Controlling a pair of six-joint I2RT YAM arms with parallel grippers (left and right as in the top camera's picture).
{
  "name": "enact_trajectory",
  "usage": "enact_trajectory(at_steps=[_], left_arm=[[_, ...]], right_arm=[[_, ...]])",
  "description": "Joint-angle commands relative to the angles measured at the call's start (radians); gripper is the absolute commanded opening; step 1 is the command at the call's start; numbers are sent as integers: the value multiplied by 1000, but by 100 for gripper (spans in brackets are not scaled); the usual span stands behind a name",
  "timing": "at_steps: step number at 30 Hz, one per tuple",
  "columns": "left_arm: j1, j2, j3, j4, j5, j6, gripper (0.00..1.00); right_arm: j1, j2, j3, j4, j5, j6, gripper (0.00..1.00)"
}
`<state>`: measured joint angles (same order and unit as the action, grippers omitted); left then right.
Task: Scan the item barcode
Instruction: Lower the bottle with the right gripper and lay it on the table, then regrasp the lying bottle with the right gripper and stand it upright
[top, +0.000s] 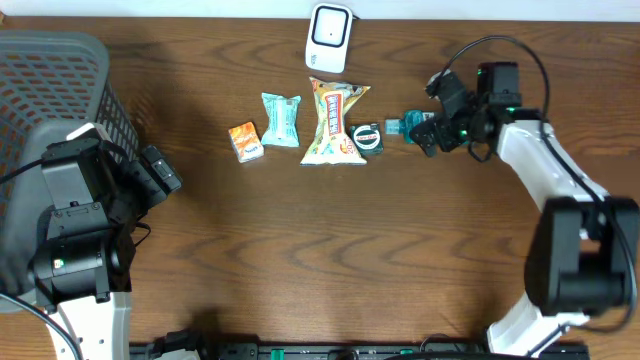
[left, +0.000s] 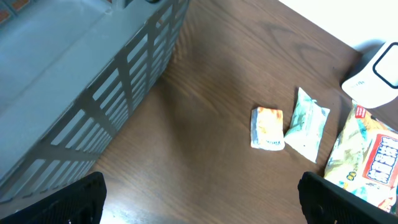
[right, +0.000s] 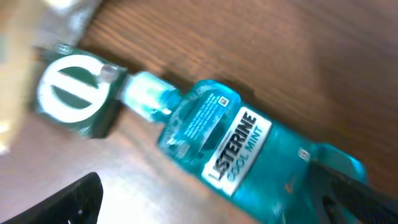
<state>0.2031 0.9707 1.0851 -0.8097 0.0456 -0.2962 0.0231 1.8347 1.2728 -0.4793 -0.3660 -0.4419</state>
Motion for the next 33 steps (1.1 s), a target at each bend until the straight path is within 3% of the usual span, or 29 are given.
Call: enact_trajectory(at_steps=[1,13,15,19,27,33], left_arm=[[6,2,5,-2,-12,-9,98],[6,2,5,-2,-12,-9,98],[6,2,5,-2,-12,-9,98],[6,2,5,-2,-12,-9,98],[6,2,5,-2,-12,-9,98],[6,2,5,-2,-12,-9,98]], right_arm=[[11,-68,8,-37,3,-1,99],[-18,36,8,230,109,-90,96],[-27,78,8,266,109,-84,75],[-40,153,8,356,102,64,4],[-43,182,8,415,69,98,1],[-43,186,8,318,85,127,1]])
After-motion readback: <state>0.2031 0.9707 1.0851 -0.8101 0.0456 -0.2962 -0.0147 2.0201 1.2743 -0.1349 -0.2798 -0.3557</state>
